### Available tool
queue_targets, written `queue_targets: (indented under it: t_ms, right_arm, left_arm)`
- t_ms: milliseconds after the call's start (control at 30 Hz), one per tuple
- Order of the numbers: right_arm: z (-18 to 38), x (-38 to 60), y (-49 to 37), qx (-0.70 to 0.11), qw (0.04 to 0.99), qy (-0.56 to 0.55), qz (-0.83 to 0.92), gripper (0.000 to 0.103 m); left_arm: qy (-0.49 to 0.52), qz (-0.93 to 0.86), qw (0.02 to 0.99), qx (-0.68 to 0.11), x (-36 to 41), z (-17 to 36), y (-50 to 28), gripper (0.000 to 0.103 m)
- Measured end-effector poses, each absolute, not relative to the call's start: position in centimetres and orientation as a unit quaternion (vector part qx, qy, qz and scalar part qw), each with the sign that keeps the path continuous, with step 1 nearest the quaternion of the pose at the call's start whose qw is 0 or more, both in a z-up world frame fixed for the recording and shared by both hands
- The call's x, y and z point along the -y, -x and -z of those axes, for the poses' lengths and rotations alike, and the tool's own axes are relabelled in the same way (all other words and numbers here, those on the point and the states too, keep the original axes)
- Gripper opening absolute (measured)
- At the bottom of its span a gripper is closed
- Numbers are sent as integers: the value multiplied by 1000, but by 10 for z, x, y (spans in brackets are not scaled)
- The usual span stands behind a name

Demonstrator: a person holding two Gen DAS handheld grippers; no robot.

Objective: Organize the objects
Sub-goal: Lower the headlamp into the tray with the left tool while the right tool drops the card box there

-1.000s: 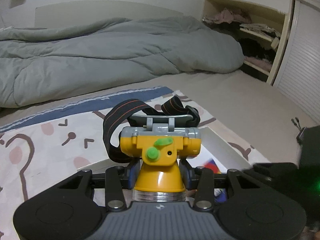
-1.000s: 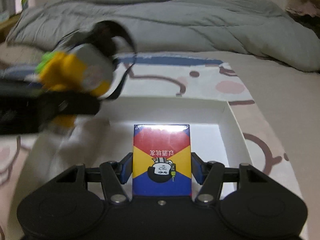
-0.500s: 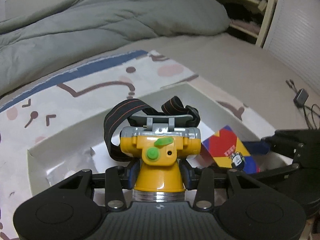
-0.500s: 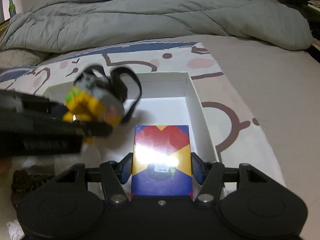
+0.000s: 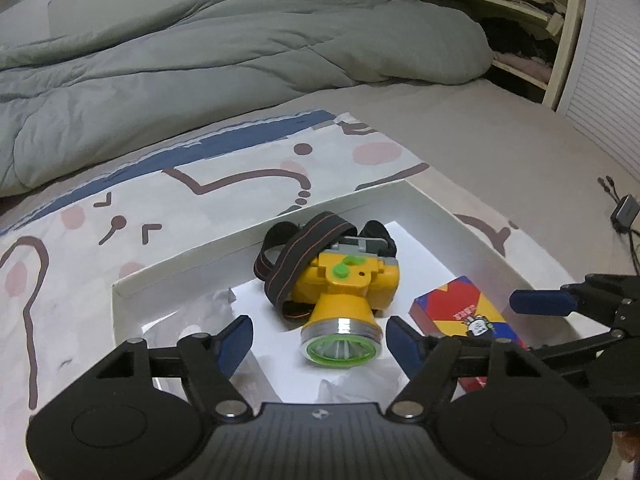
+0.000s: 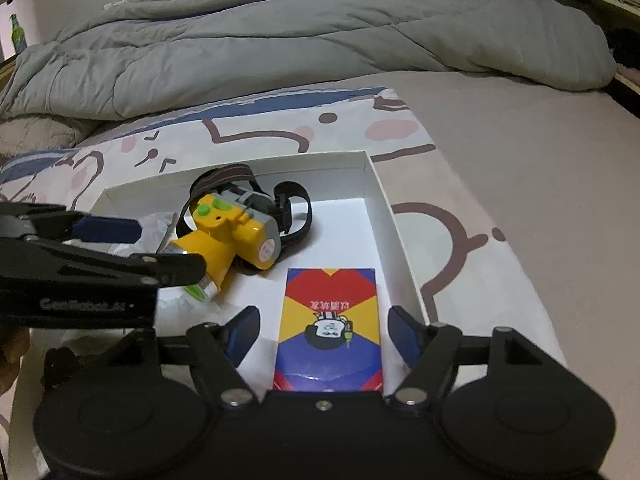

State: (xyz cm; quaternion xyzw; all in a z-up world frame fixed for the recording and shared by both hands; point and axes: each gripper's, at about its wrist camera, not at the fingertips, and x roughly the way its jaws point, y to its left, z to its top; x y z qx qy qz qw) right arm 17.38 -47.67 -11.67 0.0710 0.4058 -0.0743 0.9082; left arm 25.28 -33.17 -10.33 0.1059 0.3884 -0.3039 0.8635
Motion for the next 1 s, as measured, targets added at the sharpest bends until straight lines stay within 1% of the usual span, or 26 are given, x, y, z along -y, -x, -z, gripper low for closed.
queue_targets:
  t_ms: [167,267,333,400,533,600,667,833,933,1000]
  right_arm:
    - [109,475,-167,-403,909,-82,71,74]
    - [102,473,-163,-415,903,-93,67,75]
    - [93,469,-158,-414,903,-91,64,78]
    - [84,463,-152,-413,904,-82,68,82]
    - [68,450,-139,-408,905,-75,96,87]
    - [62,445,-133,-410,903,-82,99,87]
    - [55,438,-128,-411,903,-81,102,89]
    - [33,413,-110,-400,908,-48,112,96]
    - [22,402,-96,-394,910,-48,121,97]
    - [15,397,-86,-393,910,-52,125,98]
  left_arm:
    - [-94,297,865,-394,324,91,-248,74]
    - [-85,295,866,-396,316,79,-244,75]
    - [-81,293,869,-391,310,71,-241,75]
    - [-82,287,874,-384,303,62,-235,78]
    - [-76,280,879,-378,287,47,-223,80]
    - [-65,280,879,-381,277,40,-217,82]
    - [-49,279,878,-386,266,34,-211,87]
    - [-25,268,879,-394,241,18,-193,90]
    - [-13,260,885,-387,226,7,-180,94]
    - [-10,257,886,-386,218,1,-172,95]
